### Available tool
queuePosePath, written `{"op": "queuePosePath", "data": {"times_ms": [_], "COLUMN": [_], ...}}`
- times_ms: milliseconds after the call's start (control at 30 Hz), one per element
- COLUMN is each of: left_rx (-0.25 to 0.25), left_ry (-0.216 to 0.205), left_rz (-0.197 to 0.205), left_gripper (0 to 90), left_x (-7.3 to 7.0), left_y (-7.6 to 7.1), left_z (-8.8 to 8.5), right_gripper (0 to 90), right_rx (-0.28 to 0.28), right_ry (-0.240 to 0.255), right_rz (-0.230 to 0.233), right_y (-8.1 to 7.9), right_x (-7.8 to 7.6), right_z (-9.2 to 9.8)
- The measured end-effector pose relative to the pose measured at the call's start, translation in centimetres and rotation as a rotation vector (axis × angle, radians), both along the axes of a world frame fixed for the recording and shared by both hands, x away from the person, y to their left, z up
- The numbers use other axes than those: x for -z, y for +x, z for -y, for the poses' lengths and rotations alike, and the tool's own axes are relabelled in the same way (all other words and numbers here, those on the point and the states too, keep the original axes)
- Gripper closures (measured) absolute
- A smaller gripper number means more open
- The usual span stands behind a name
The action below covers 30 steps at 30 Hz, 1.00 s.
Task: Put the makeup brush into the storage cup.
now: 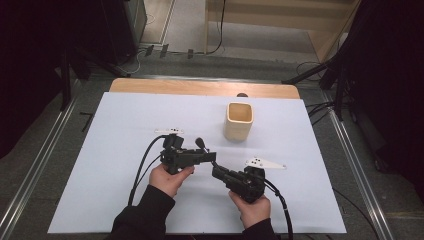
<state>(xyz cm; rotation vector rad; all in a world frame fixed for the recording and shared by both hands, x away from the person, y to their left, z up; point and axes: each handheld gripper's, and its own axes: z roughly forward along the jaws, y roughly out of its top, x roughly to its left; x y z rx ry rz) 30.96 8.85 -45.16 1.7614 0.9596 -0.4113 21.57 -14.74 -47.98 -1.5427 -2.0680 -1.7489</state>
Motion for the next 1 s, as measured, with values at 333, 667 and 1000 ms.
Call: {"op": "queuePosePath", "data": {"times_ms": [333,667,1000], "left_rx": [0.033,0.064,0.088], "left_ry": [-0.06,-0.109,-0.121], "left_rz": [-0.067,-0.125,-0.161], "left_gripper": [68.1,74.3,76.9], "left_x": [0.4,0.8,0.9], "left_y": [0.3,0.6,0.7], "left_z": [-0.2,-0.3,-0.3], "right_gripper": [79.0,79.0,79.0], "right_rx": [-0.04,-0.058,-0.067], "right_ry": [-0.011,-0.028,-0.031], "right_rz": [-0.018,-0.036,-0.047], "right_y": [0.1,-0.1,-0.1], "right_x": [0.4,0.7,0.9], "right_z": [-0.6,-1.1,-1.3]}}
